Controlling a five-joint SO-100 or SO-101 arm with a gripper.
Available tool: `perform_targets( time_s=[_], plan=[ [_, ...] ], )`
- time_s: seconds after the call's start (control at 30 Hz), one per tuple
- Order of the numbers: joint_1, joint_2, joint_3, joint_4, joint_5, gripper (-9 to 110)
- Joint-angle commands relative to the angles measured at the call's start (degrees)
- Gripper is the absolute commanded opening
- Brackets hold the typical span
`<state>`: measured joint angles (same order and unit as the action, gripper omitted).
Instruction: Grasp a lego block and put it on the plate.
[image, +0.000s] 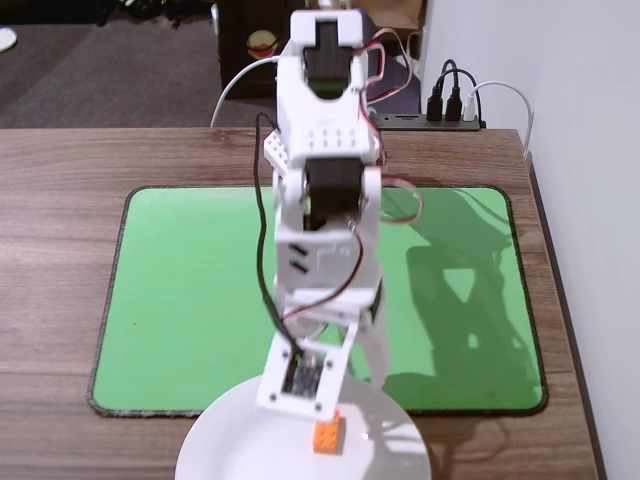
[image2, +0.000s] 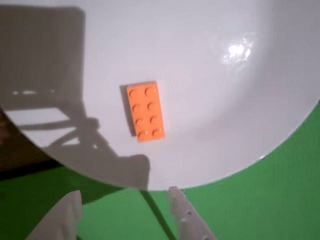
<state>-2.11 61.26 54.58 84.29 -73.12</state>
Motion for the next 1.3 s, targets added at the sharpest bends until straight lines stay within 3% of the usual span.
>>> perform_targets(
  time_s=[0.0, 0.17, 0.33, 0.77, 1.27],
  plan=[
    [-0.53, 6.06, 1.58, 0.70, 1.23, 22],
    [-0.88, 10.99, 6.42, 0.88, 2.46, 17],
    [-1.23, 16.26, 13.89, -0.53, 5.36, 1],
    [-0.70, 40.43, 47.02, -12.13, 22.24, 1],
    [0.18, 58.27, 70.66, -22.94, 44.03, 1]
  ],
)
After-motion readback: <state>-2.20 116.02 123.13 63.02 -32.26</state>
